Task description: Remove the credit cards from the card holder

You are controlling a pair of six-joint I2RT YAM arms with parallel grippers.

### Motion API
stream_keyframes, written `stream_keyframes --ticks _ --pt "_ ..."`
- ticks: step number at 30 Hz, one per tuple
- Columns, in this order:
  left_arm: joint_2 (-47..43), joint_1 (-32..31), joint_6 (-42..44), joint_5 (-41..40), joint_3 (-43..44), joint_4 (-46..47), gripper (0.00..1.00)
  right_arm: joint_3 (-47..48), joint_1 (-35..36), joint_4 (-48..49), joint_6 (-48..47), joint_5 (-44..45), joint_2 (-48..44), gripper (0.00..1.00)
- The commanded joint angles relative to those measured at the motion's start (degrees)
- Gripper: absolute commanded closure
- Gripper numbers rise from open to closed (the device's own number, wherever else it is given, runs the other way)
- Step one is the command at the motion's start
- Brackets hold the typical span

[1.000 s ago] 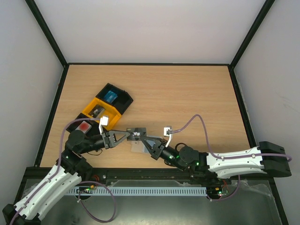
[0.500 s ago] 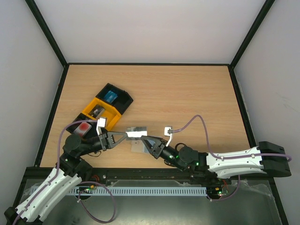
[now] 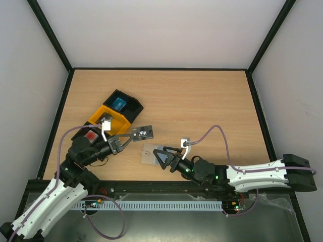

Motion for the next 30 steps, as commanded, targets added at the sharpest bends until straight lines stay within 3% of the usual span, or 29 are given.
stream_keyframes --ticks 1,11,18,22,30 --pt "3.51 0.35 4.55 -8.20 4.40 -6.59 0.97 -0.30 0.36 -6.97 -1.43 3.44 0.02 0.02" --pt "11.76 0.50 6.71 -26.88 14.58 -21.05 0.97 -1.17 0.31 -10.39 -1.84 4.68 -1.40 0.02" --pt "16.32 3.81 9.22 -31.39 15.53 -23.92 0.97 -2.25 0.38 -16.50 -3.54 6.85 -3.46 0.02" --pt "19.49 9.69 9.71 -28.36 15.13 -22.35 0.97 -3.02 0.33 -19.63 -3.01 9.09 -5.14 0.02" --pt "26.39 32.05 10.67 -11.80 15.11 -18.61 0.97 -3.48 0.37 -24.12 -6.02 10.92 -14.26 0.02"
